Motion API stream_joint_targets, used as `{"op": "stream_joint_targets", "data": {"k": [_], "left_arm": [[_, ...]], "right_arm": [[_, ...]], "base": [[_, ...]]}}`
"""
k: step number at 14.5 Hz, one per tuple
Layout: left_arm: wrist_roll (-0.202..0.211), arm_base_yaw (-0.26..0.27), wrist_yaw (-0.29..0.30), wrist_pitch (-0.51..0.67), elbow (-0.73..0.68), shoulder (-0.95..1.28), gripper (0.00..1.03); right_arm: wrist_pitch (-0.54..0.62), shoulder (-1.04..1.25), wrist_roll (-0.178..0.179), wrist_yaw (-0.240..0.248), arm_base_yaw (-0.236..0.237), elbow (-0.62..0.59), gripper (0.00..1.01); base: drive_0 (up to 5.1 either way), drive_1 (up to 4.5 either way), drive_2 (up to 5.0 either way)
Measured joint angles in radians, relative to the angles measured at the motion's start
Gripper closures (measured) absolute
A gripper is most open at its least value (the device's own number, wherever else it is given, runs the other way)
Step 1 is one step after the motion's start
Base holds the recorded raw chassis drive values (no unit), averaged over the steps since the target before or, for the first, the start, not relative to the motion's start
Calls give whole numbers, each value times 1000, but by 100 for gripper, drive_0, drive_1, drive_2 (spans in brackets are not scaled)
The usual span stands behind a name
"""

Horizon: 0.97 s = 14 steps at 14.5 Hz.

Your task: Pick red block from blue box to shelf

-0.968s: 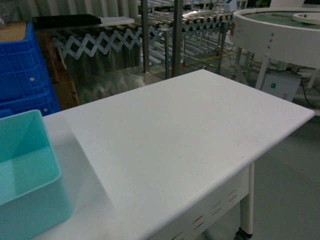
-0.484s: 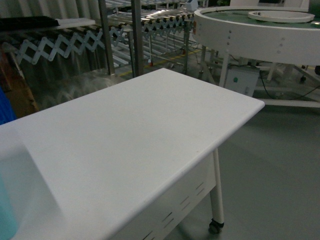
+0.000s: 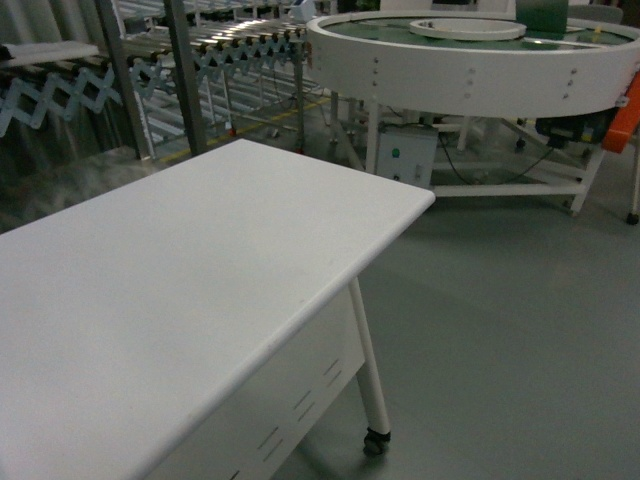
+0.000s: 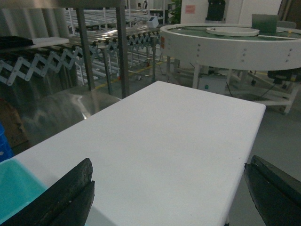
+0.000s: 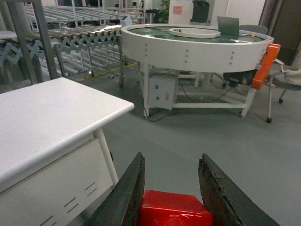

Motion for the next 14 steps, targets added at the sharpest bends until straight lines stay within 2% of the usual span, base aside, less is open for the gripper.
{"op": "stream_joint_targets", "data": {"k": [14], "left_arm": [[0,0,0,0,0,0,5]], "right_arm": [[0,0,0,0,0,0,73]], "base": [[-158,-158,-158]]}}
